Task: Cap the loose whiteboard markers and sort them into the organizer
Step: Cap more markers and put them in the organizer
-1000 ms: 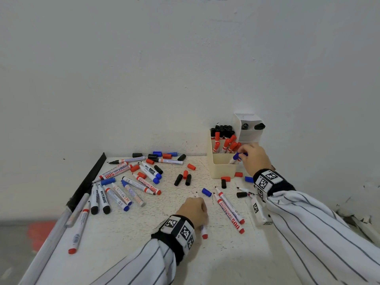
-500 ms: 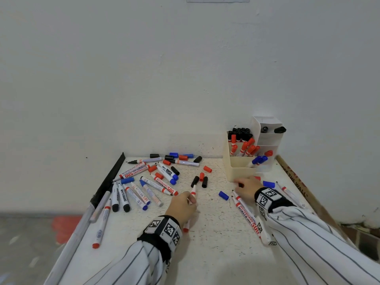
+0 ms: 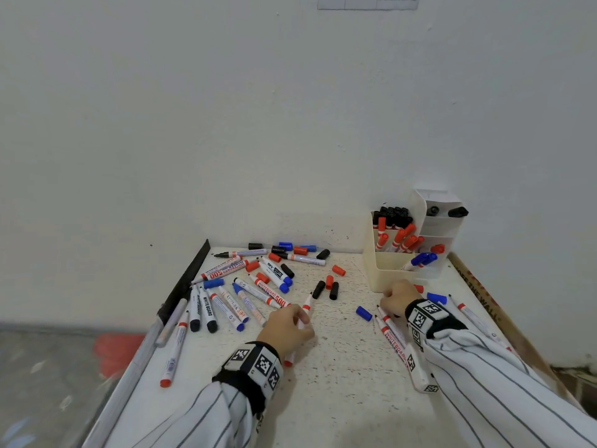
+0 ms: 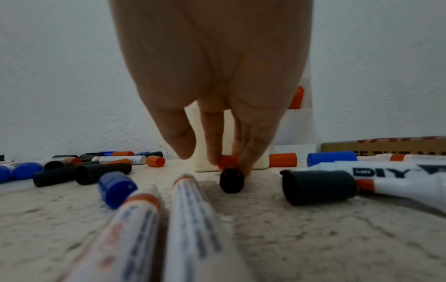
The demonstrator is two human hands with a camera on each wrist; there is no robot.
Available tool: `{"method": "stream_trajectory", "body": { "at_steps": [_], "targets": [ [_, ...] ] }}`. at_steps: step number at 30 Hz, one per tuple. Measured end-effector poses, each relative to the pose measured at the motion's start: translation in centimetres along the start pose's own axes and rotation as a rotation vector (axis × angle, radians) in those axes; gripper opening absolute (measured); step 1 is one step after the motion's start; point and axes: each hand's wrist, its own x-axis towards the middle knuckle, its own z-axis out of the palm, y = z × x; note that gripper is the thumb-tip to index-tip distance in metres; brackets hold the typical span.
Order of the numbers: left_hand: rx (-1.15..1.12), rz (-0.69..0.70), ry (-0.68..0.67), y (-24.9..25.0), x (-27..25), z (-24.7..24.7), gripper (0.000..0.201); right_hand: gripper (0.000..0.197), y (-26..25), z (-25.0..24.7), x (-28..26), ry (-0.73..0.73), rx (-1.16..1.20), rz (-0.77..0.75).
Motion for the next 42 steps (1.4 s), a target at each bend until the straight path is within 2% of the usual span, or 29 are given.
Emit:
{"method": "stream_trajectory", "body": {
  "at_steps": [2, 5, 9, 11, 14, 17, 23, 29, 32, 36, 42],
  "targets": [
    [0.010, 0.006, 0.000, 0.0, -0.1, 0.0, 0.016, 0.015, 0.1, -0.1, -0.2, 0.036, 0.044, -0.044],
    [0.026, 0.025, 0.009, -0.1, -0.2, 0.1, 0.019, 0.019, 0.0, -0.3, -0.8, 0.166, 0.108, -0.160],
    [0.011, 0.013, 0.008, -0.1, -0.4, 0.0, 0.018, 0.007, -0.6, -0.5, -2.2, 0.287, 0.209, -0.321],
    [-0.011, 0.004, -0.005, 0.0, -0.5, 0.0, 0.025, 0.013, -1.2, -0.4, -2.8, 0.271, 0.225, -0.408],
    [-0.054, 0.008, -0.002, 0.2, -0.7, -0.2, 0.039, 0.021, -2.5, -0.1, -3.7, 0.170, 0.235, -0.481],
    [-0.043, 0.030, 0.001, 0.2, -1.1, -0.4, 0.037, 0.024, -3.6, 0.5, -4.7, 0.097, 0.289, -0.531],
    [-0.052, 0.110, -0.035, 0.1, -2.0, -0.7, 0.038, 0.021, -5.1, 1.7, -6.4, 0.059, 0.316, -0.636],
    [-0.082, 0.151, -0.045, -0.1, -2.5, -0.7, 0.035, 0.025, -5.7, 2.5, -7.3, -0.029, 0.330, -0.586],
    [-0.068, 0.172, -0.050, -0.3, -2.6, -0.9, 0.030, 0.005, -5.7, 2.4, -7.6, -0.082, 0.311, -0.566],
    [-0.013, 0.207, 0.019, -0.2, -2.8, -1.0, 0.034, 0.038, -6.0, 2.5, -7.9, -0.099, 0.379, -0.483],
    [-0.015, 0.277, 0.040, 0.8, -3.2, -1.6, 0.017, 0.044, -7.0, 2.4, -8.3, -0.082, 0.547, -0.402]
  ]
}}
